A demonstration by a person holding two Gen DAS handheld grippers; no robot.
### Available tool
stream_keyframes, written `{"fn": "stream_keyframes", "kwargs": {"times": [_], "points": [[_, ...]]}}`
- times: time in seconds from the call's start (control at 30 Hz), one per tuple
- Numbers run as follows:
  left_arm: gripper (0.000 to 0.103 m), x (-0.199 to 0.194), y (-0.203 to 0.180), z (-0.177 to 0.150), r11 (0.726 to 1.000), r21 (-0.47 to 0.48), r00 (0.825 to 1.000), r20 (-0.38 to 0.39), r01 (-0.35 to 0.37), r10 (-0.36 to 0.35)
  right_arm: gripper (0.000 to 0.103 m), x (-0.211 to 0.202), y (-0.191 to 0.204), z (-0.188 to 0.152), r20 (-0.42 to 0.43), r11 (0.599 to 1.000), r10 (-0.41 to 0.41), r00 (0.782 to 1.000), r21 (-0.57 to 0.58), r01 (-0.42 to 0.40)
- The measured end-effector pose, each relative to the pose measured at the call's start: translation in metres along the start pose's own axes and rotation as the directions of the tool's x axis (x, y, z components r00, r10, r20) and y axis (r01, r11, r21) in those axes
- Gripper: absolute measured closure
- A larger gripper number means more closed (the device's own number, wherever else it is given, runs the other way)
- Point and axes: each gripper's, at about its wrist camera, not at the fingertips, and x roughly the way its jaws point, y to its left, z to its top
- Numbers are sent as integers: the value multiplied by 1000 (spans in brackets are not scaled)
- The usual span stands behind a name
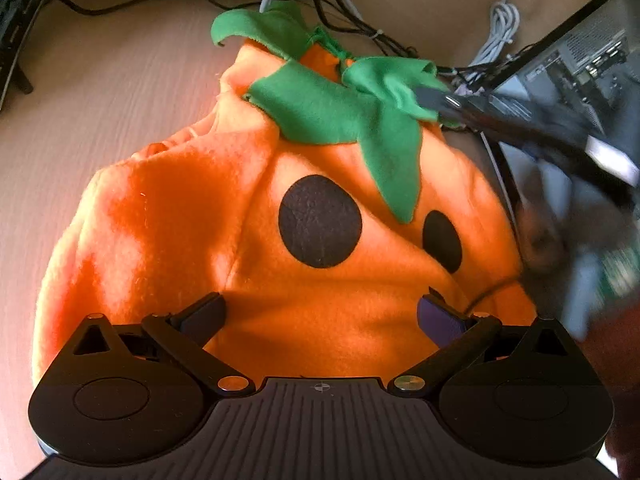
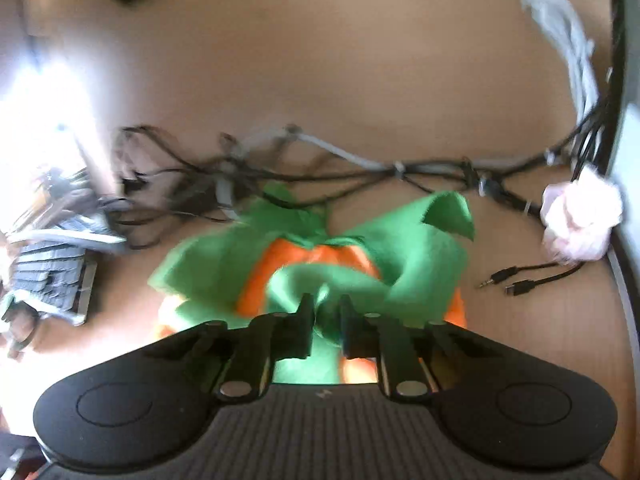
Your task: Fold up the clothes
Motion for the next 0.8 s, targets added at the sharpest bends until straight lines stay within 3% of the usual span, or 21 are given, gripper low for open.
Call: {"fn": "stream_keyframes", "kwargs": {"times": [0.13, 0.2, 0.27, 0.33, 0.37, 0.4, 0.5, 0.63, 0.7, 0.8], "points": [[0, -2, 7, -2, 999, -3, 999, 12, 42, -42, 93, -56, 20, -35, -45, 994, -92, 995, -67, 89], [0, -4, 10, -3, 998, -3, 998, 17, 62, -62, 93, -70, 26, -56, -88, 979, -185, 979, -103, 176], [0, -4, 11, -4, 997, 8, 997, 17, 79, -79, 92, -87, 29, -68, -95, 974, -222, 971, -75, 215], [0, -2, 9, -3, 995, 42, 996, 11, 85, -86, 65, -100, 30, -73, -90, 973, -230, 969, -15, 230], [0, -1, 7, -3, 995, 62, 997, 5, 83, -83, 17, -101, 27, -71, -77, 973, -226, 971, 27, 228], [0, 0, 5, -3, 994, 78, 997, -3, 77, -77, 0, -102, 25, -69, -64, 972, -222, 973, 69, 226], [0, -2, -2, 0, 991, 117, 998, -18, 61, -59, 0, -103, 18, -64, -27, 963, -205, 978, 173, 207], [4, -22, -23, 15, 983, 173, 994, 87, 55, -71, 0, -77, 9, -75, -23, 970, -149, 989, 191, 151], [21, -19, -42, 35, 976, 218, 988, 146, 23, -56, 0, -70, 5, -86, -19, 973, -95, 995, 211, 97], [30, -13, -71, 65, 959, 282, 972, 234, -31, -37, 0, -62, 3, -100, -15, 975, -81, 997, 204, 82]]}}
